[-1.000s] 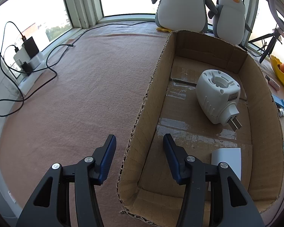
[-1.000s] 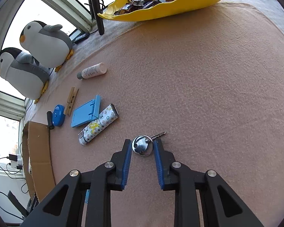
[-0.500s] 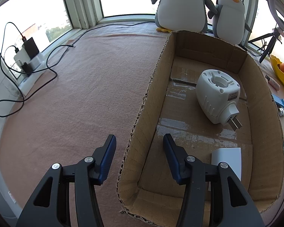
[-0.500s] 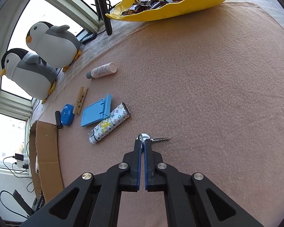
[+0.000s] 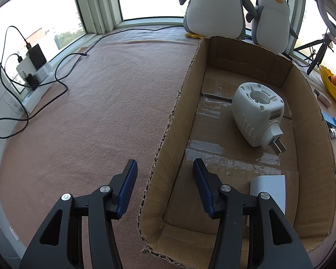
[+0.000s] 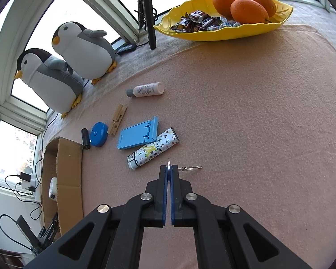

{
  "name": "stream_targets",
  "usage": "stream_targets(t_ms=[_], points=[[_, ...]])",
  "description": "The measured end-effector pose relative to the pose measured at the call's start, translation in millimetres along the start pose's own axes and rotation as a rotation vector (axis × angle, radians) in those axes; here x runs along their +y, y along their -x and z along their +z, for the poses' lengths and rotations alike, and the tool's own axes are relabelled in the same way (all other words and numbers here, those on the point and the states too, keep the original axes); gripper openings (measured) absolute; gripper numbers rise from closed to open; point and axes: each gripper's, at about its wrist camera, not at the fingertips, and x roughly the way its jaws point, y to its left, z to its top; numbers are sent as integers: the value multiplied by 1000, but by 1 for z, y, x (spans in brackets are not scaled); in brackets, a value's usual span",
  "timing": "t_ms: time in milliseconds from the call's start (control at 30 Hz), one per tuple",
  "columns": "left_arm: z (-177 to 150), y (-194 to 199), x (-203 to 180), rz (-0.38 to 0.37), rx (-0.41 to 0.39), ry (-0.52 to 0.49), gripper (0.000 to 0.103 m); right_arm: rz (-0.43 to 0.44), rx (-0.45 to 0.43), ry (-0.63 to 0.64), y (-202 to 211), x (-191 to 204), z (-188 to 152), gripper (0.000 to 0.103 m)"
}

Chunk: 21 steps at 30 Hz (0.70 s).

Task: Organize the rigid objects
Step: 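Close the right gripper on the key ring, then carry the silver keys with the right gripper over the cardboard box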

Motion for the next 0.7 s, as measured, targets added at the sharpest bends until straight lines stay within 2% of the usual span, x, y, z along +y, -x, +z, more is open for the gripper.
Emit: stream_targets(t_ms=[167, 433, 700], points=[[0, 0, 0, 0, 0, 0, 51, 61, -6, 65, 13, 35, -7, 2], [0, 0, 1, -2, 0, 3, 51, 183, -4, 227, 28, 114, -28, 2], [0, 0, 1, -4, -1, 5, 51, 260, 49, 364, 17, 179, -54, 2]])
